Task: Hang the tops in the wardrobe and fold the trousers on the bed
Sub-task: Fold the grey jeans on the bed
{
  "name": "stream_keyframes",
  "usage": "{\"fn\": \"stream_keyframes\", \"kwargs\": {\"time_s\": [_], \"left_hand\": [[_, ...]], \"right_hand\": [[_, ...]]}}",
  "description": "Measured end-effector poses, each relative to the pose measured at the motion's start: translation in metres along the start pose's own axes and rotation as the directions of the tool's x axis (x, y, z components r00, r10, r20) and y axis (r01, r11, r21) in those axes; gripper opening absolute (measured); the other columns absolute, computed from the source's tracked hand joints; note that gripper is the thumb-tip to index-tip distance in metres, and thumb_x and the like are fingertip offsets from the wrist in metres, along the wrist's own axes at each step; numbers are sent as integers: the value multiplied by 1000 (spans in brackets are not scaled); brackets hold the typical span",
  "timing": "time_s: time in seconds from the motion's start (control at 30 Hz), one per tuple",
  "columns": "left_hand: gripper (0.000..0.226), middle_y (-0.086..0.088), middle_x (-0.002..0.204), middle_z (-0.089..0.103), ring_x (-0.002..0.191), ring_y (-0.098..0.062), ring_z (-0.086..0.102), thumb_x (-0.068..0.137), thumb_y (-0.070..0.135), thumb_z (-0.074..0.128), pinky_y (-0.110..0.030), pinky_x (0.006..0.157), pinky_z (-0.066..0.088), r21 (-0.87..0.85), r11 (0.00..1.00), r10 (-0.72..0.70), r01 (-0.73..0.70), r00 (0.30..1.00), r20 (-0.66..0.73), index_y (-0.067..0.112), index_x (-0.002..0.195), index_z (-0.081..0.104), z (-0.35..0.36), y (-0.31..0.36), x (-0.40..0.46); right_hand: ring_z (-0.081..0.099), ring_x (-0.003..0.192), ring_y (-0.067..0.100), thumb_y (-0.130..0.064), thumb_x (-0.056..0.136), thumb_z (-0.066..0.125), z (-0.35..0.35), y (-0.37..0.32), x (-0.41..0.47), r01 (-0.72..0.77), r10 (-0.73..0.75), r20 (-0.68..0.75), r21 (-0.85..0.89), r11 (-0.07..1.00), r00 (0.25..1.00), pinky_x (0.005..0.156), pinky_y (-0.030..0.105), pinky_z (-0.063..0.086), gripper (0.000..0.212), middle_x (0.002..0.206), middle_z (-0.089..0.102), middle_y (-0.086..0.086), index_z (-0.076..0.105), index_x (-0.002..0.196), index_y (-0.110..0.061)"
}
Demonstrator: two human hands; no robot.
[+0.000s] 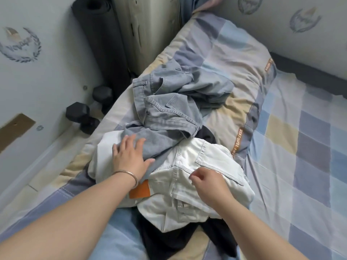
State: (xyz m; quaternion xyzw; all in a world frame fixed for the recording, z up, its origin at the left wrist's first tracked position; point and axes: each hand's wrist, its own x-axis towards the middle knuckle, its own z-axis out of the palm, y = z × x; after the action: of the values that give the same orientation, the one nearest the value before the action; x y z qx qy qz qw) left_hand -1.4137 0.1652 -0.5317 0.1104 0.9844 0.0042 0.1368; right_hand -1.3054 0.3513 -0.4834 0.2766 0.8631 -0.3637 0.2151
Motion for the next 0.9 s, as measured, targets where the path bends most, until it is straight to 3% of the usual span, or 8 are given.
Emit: {"fn": "stream_keyframes", "kwargs": {"time_s": [0.13, 0.33, 0.43, 0.57, 0.67, 0.73, 0.83, 0.9], "left_hand": [[73, -6, 151, 23, 129, -28, 41, 93, 28, 47, -42, 93, 40, 167, 969, 162, -181, 979, 124, 40, 147, -1, 13, -3, 38], [44, -2, 117, 62, 106, -26, 57, 85, 12, 47, -30, 80, 43, -273, 919, 346, -285, 914, 212, 37, 121, 55, -45, 11, 4], [35, 3, 103, 67, 99, -14, 57, 84, 10, 45, -18, 80, 40, -462, 818, 547, -344, 715, 437, 29, 106, 64, -76, 15, -46], [35, 6, 116, 62, 110, -13, 53, 86, 19, 46, -19, 90, 36, -397, 801, 591, -448, 485, 645, 33, 116, 59, -91, 9, -91], [42, 21, 116, 51, 116, -2, 48, 88, 21, 56, -16, 101, 31, -480, 783, 595, -395, 252, 763, 32, 128, 52, -98, -1, -103], [35, 19, 107, 58, 109, -1, 54, 82, 44, 64, -12, 96, 36, -538, 826, 560, -168, 361, 746, 31, 114, 63, -105, -3, -104], [24, 6, 101, 60, 100, -12, 60, 78, 45, 68, -24, 87, 45, -585, 810, 196, 35, 925, 326, 27, 90, 58, -110, 4, -89], [52, -1, 131, 44, 122, -20, 46, 78, 41, 68, -31, 99, 39, -435, 900, 54, -26, 997, 52, 24, 122, 45, -119, 22, -80]], "right_hand": [[49, 58, 13, -12, 92, 49, 15, -1, 17, -318, 241, 214, 506, 802, 947, 54, 24, 36, 14, 68, 57, 1, 61, 85, -9], [58, 80, 15, -39, 92, 51, 28, -8, 15, -401, 189, 354, 801, 445, 916, 66, 27, 44, 27, 94, 64, 0, 62, 102, -16], [64, 97, 23, -47, 86, 57, 23, -21, 7, -387, 196, 348, 895, 222, 917, 81, 36, 51, 40, 105, 67, 7, 61, 107, -14], [64, 90, 29, -27, 60, 73, 31, -9, -14, -296, 299, 206, 908, 297, 932, 72, 33, 49, 40, 105, 67, 16, 61, 95, -15], [57, 66, 23, -4, 72, 55, 16, -15, -35, -235, 272, 124, 875, 423, 954, 63, 30, 43, 11, 72, 63, 13, 60, 69, -12], [54, 58, 21, -1, 74, 51, -12, -29, -56, -170, 210, 56, 801, 574, 976, 58, 27, 42, 17, 58, 60, 6, 60, 62, -10], [43, 53, 17, -6, 69, 50, -66, -43, -96, -45, 33, 31, 611, 790, 999, 49, 22, 33, 18, 51, 49, 0, 51, 53, -14], [39, 52, 16, -10, 66, 49, -106, -48, -127, 10, -46, 75, 425, 905, 996, 48, 21, 31, 15, 53, 44, 0, 48, 52, -17]]}}
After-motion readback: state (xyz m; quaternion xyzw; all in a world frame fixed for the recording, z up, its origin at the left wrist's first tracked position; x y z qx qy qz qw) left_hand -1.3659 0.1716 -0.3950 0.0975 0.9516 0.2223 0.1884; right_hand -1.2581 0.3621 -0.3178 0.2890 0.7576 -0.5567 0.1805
